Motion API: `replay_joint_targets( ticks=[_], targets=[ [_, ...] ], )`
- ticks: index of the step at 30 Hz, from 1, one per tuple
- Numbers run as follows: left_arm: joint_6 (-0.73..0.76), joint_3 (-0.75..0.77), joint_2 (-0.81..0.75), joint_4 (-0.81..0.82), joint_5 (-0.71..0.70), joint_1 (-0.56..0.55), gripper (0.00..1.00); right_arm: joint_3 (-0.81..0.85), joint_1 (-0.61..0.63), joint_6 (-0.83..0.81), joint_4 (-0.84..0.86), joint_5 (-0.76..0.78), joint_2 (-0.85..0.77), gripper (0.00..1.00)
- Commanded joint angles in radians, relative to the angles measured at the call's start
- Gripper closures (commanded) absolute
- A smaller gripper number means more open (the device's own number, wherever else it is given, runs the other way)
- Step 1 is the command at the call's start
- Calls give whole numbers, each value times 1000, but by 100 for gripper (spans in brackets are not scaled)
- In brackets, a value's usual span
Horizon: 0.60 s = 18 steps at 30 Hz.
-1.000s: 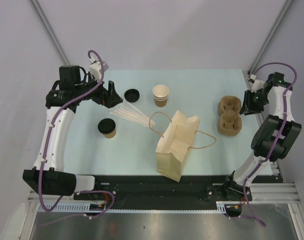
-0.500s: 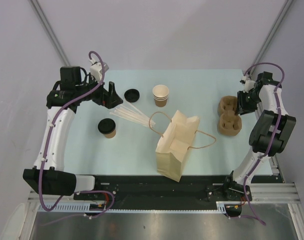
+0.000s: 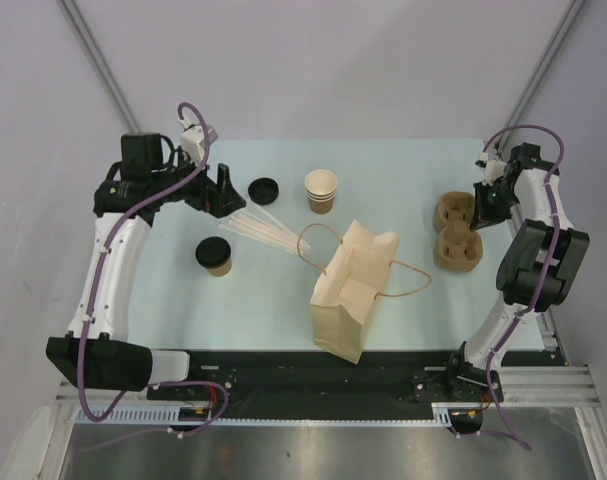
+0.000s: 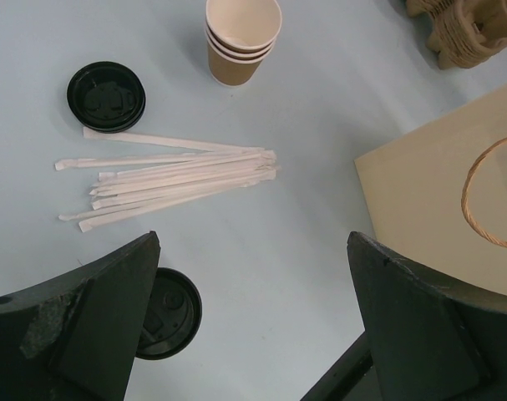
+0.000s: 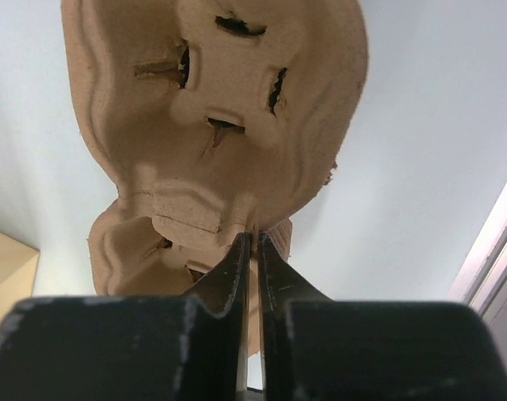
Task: Pack the takeout coffee
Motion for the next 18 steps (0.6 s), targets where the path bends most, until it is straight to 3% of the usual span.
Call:
replay_joint_targets(
  ticks=[1,18],
  targets=[
    [-1,-5,0,30,3,-6,0,34,4,-7,-30,-27,8,100],
    [-1,-13,11,32,6,-6,1,231,-31,-10,-189,-173,-6,100]
  ],
)
